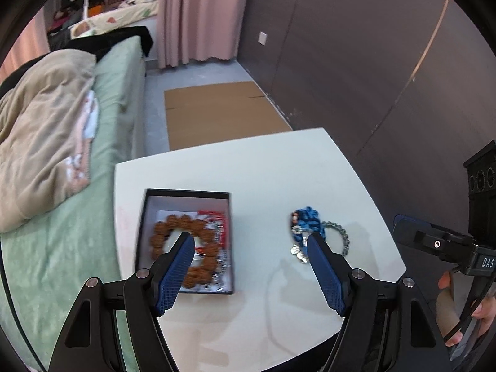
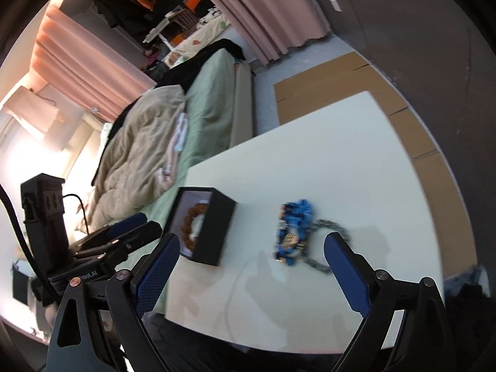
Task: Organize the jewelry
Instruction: 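Grasp the blue tassel charm with the left tool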
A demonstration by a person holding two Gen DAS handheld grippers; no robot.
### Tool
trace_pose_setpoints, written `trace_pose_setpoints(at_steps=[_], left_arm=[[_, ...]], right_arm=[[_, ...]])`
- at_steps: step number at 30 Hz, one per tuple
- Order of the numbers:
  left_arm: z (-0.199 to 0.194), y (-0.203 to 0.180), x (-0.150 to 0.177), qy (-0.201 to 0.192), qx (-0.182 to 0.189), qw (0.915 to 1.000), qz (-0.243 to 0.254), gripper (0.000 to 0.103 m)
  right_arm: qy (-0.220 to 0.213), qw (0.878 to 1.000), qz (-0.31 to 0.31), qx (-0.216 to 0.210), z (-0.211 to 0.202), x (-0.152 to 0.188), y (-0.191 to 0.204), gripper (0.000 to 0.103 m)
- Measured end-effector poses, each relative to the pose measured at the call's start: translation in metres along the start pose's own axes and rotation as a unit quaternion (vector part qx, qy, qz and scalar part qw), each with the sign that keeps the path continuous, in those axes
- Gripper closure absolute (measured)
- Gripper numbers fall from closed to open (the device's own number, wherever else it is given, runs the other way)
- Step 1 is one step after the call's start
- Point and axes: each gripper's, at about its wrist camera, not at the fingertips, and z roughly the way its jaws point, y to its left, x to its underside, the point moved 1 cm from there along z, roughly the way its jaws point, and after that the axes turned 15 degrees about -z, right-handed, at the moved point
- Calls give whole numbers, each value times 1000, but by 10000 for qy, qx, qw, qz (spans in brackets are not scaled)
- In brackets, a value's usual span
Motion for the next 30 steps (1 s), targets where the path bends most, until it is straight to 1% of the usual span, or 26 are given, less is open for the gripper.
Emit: trace_pose_setpoints(at_steps=[7,12,16,18,21,25,27,29,30], left_arm=[[25,-32,7,226,16,9994,247,28],[48,-56,13,432,-8,9981,430,38],[67,-72,19,635,-48,9964,566,50],[76,-80,22,717,-56,9954,626,52],[89,-89,26,793,-125,9942,722,59],[107,-96,31,940,-222,9918,835,60],[116,-100,34,982,-281,9906,912,63],[126,-103,37,1043,-343,9890,991,66],[129,-104,38,1054,-395,9884,1024,70]], right_arm=[[59,9995,319,68,-11,13,-35,9],[13,9986,520,122,-20,20,-57,9],[34,9976,649,219,-24,24,-71,15],[69,9970,719,264,-24,26,-77,18],[81,9966,765,286,-25,28,-83,20],[113,9959,831,327,-24,29,-89,23],[137,9956,872,325,-23,29,-91,23],[151,9952,907,340,-21,29,-93,23],[153,9951,911,341,-21,29,-93,23]])
